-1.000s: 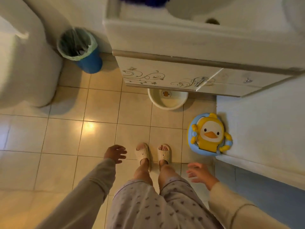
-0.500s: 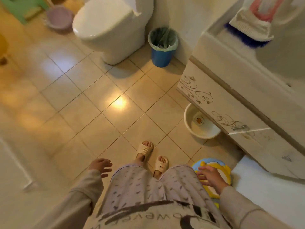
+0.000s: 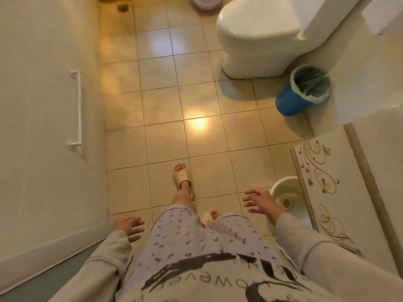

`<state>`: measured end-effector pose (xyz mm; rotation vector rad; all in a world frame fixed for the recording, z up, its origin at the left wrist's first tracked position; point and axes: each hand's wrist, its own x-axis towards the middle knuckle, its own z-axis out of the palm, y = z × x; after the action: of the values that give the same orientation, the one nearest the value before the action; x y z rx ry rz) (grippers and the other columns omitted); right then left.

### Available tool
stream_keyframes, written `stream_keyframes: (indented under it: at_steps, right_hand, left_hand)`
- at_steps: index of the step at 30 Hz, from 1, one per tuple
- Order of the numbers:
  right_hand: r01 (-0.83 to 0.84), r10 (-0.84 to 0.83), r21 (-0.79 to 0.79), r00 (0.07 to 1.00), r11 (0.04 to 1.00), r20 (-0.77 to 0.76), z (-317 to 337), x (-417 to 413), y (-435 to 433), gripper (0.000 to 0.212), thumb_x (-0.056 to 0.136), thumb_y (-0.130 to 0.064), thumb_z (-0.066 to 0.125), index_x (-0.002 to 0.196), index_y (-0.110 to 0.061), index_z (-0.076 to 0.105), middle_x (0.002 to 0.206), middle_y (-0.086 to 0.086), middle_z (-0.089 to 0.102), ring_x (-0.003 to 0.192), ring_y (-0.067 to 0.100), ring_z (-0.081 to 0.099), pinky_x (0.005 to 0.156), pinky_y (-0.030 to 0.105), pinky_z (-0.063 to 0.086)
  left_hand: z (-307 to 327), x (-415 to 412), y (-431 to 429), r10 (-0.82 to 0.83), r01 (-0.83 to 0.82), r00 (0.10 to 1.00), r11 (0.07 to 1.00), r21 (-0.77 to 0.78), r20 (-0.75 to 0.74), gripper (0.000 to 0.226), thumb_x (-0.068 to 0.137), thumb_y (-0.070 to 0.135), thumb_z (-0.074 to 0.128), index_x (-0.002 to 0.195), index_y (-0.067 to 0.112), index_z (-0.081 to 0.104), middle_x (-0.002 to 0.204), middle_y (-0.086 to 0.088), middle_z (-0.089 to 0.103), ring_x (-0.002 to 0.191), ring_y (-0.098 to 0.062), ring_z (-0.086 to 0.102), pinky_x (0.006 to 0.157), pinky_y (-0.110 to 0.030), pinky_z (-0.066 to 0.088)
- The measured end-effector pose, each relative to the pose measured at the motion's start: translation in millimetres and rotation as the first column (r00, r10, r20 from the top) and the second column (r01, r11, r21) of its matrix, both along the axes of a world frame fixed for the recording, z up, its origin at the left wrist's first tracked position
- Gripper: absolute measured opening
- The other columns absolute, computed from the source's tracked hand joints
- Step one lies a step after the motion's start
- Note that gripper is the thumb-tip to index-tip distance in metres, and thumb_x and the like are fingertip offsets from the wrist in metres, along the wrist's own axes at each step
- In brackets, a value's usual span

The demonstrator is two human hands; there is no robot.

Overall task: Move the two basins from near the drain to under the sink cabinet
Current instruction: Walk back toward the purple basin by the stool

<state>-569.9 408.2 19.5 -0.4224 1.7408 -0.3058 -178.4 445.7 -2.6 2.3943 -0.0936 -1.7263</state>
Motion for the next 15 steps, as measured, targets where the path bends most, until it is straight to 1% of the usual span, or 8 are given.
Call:
stream_keyframes:
  at_steps: [1, 3, 5, 7, 8, 10, 12, 15]
  right_hand:
    - [-0.023, 0.023, -0.016, 1.0, 1.0, 0.001, 0.7, 4.5, -13.9, 0.022, 0.089, -0.003, 0.05, 0.11, -0.004, 0.058, 0.086, 0.009, 0.064, 0.069, 0.019, 0.06, 0.062, 0.031, 0.052]
    - [-0.059, 0.059, -0.04, 0.998, 0.997, -0.003, 1.6, 12.3, -37.8, 0.023, 0.089, -0.003, 0.051, 0.11, -0.005, 0.059, 0.086, 0.009, 0.065, 0.07, 0.019, 0.061, 0.063, 0.031, 0.053]
    - [-0.097, 0.096, -0.046, 0.995, 0.994, -0.007, 1.0, 21.6, -59.2, 0.023, 0.089, -0.004, 0.049, 0.111, -0.006, 0.059, 0.089, 0.009, 0.066, 0.073, 0.02, 0.061, 0.065, 0.031, 0.053]
    - [-0.126, 0.126, -0.03, 0.992, 0.992, -0.005, -1.0, 32.6, -77.8, 0.023, 0.09, -0.005, 0.048, 0.111, -0.007, 0.058, 0.09, 0.008, 0.066, 0.074, 0.019, 0.061, 0.064, 0.03, 0.053]
    - [-0.136, 0.136, -0.018, 0.991, 0.991, -0.005, -2.3, 38.4, -86.5, 0.023, 0.09, -0.005, 0.048, 0.111, -0.007, 0.057, 0.09, 0.008, 0.066, 0.073, 0.019, 0.061, 0.064, 0.03, 0.053]
    - [-0.142, 0.142, 0.007, 0.99, 0.99, -0.012, -5.6, 49.8, -103.6, 0.023, 0.09, -0.004, 0.046, 0.11, -0.008, 0.057, 0.089, 0.008, 0.065, 0.071, 0.018, 0.06, 0.063, 0.03, 0.052]
    - [-0.131, 0.132, 0.04, 0.991, 0.991, -0.029, -8.3, 59.7, -119.9, 0.023, 0.091, -0.004, 0.045, 0.11, -0.006, 0.056, 0.088, 0.009, 0.064, 0.07, 0.019, 0.059, 0.062, 0.03, 0.051]
    - [-0.078, 0.084, 0.107, 0.995, 0.991, -0.06, -12.7, 69.4, -142.6, 0.027, 0.091, 0.0, 0.043, 0.115, 0.0, 0.054, 0.088, 0.015, 0.06, 0.069, 0.022, 0.055, 0.061, 0.032, 0.048]
  left_hand:
    - [-0.1, 3.5, 1.2, 0.027, -0.027, 1.0, 1.0, 0.01, -0.003, 0.018, 0.094, 0.017, 0.045, 0.106, 0.007, 0.054, 0.086, -0.007, 0.061, 0.068, -0.021, 0.055, 0.06, -0.031, 0.044]
    - [-1.8, 10.6, -1.3, 0.075, -0.075, 0.997, 0.997, 0.015, -0.011, 0.017, 0.093, 0.017, 0.046, 0.105, 0.007, 0.054, 0.096, -0.011, 0.061, 0.069, -0.022, 0.055, 0.06, -0.032, 0.044]
    - [-4.9, 19.1, -12.2, 0.106, -0.105, 0.994, 0.994, 0.015, -0.025, 0.019, 0.094, 0.017, 0.046, 0.107, 0.007, 0.054, 0.106, -0.012, 0.058, 0.078, -0.026, 0.058, 0.06, -0.032, 0.045]
    - [-8.1, 26.5, -30.8, 0.12, -0.119, 0.992, 0.993, 0.012, -0.035, 0.02, 0.094, 0.016, 0.044, 0.109, 0.007, 0.054, 0.109, -0.012, 0.057, 0.091, -0.029, 0.056, 0.061, -0.032, 0.045]
    - [-9.2, 29.4, -42.7, 0.124, -0.124, 0.992, 0.992, 0.009, -0.036, 0.02, 0.094, 0.016, 0.044, 0.109, 0.007, 0.054, 0.109, -0.012, 0.057, 0.091, -0.029, 0.056, 0.061, -0.032, 0.045]
    - [-9.5, 35.1, -70.9, 0.108, -0.108, 0.994, 0.994, 0.001, -0.033, 0.019, 0.095, 0.016, 0.043, 0.107, 0.007, 0.054, 0.106, -0.012, 0.058, 0.078, -0.027, 0.058, 0.06, -0.031, 0.044]
    - [-6.2, 40.2, -103.3, 0.062, -0.062, 0.998, 0.998, -0.007, -0.029, 0.017, 0.094, 0.015, 0.044, 0.104, 0.007, 0.054, 0.096, -0.011, 0.061, 0.068, -0.021, 0.055, 0.059, -0.029, 0.042]
    - [3.9, 46.6, -158.5, 0.006, -0.008, 0.999, 0.999, -0.046, -0.037, 0.016, 0.093, 0.015, 0.046, 0.102, 0.006, 0.057, 0.088, -0.008, 0.062, 0.068, -0.019, 0.055, 0.06, -0.029, 0.044]
